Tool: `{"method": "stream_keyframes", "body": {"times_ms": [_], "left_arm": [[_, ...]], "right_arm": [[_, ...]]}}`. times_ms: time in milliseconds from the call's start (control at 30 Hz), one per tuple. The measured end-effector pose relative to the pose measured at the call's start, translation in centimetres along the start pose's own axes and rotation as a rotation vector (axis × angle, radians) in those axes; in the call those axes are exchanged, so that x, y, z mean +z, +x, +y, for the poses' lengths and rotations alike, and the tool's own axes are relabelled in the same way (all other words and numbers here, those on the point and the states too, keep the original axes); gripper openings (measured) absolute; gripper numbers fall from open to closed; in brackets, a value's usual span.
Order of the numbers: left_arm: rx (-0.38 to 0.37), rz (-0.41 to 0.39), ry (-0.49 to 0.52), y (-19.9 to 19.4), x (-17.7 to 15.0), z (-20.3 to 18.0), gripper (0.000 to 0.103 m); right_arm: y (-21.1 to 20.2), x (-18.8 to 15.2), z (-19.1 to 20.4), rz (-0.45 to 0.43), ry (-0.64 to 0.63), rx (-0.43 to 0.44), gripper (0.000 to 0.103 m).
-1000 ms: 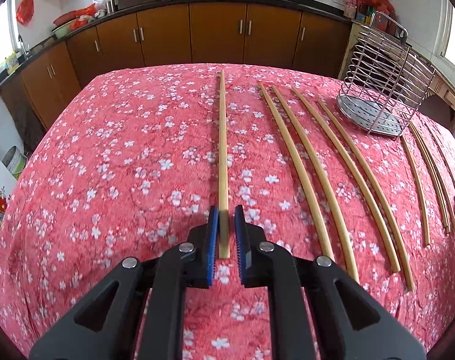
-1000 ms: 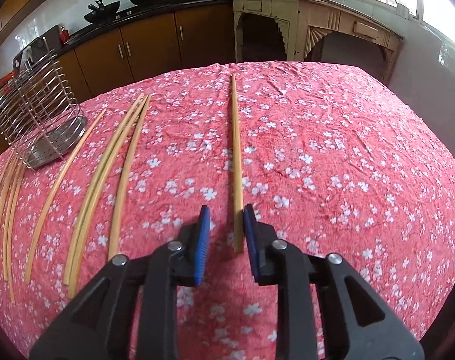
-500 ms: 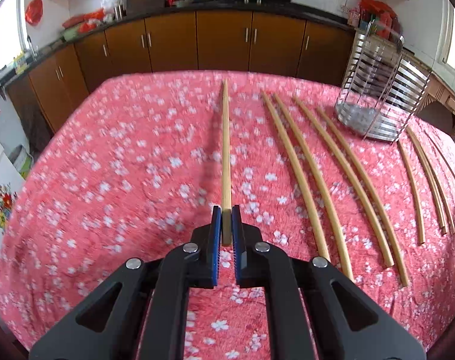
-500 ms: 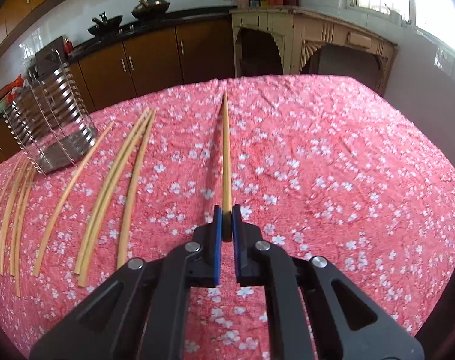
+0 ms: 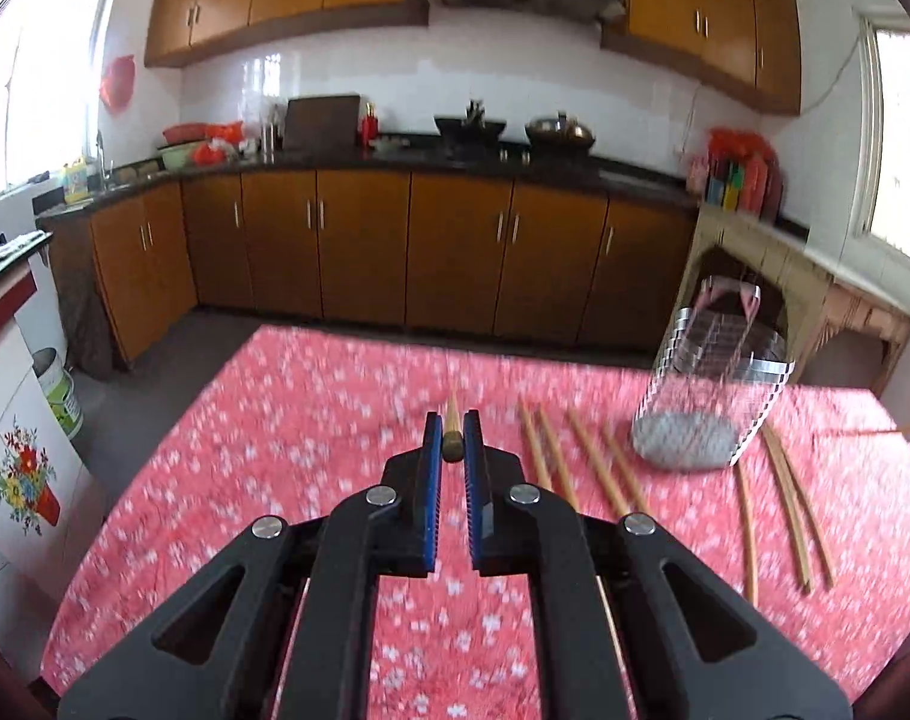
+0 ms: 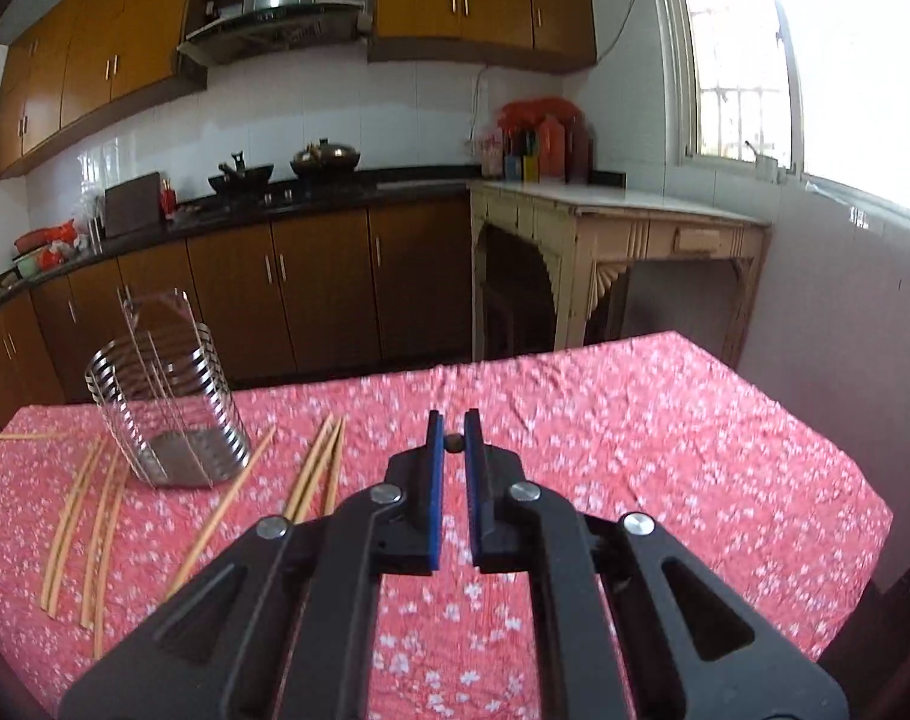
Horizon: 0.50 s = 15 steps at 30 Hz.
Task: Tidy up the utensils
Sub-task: 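Carry both held chopsticks over the wire holder and open both tools to drop them in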
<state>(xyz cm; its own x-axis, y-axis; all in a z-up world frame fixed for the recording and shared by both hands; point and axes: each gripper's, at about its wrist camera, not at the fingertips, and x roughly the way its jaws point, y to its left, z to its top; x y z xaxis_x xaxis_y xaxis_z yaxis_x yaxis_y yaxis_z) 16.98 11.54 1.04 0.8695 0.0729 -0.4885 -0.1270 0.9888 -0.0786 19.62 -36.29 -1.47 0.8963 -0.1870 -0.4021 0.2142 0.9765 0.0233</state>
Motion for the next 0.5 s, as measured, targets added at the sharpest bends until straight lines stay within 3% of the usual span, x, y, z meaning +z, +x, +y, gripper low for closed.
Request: {"method": "stream_keyframes", "body": {"times_ms": [300, 500], "left_arm": [[0.023, -0.091, -0.022, -0.5, 4.7, 0.6, 0.007], [0.034, -0.136, -0.015, -1.4, 6.3, 0.0, 0.007]], "right_arm": [[-0.6, 4.6, 0.6, -0.109, -0.010, 0.020, 0.007], [-1.0, 7.0, 0.5, -0.127, 0.018, 0.062, 0.007]]}}
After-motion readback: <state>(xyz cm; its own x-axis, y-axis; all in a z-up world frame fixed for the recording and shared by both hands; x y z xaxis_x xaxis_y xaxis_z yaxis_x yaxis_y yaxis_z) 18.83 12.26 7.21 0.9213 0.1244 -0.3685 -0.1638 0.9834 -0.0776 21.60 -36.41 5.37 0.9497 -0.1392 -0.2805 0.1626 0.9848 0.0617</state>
